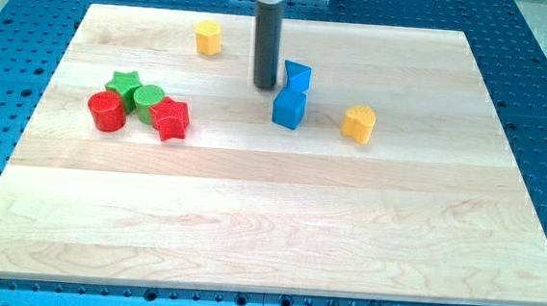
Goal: Move the yellow hexagon to the top of the blue triangle
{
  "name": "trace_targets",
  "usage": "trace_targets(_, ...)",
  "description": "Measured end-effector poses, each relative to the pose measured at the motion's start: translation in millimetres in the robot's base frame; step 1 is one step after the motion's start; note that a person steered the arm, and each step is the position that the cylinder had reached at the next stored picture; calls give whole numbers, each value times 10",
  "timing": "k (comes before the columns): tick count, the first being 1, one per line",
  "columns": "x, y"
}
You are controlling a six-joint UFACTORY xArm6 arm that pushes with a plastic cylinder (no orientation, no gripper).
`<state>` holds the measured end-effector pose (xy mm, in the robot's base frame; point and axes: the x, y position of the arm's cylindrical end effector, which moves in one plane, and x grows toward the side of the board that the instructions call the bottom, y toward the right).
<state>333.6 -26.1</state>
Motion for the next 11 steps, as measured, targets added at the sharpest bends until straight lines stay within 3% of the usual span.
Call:
trace_targets(2,-749,380)
trace_targets(3,-1137,234)
trace_targets(4,-1245,-985)
trace_targets(5,-918,-1256)
trace_targets(7,-810,338)
trace_targets(8,-841,146)
trace_targets(9,-834,-437)
trace_targets(11,-378,-64)
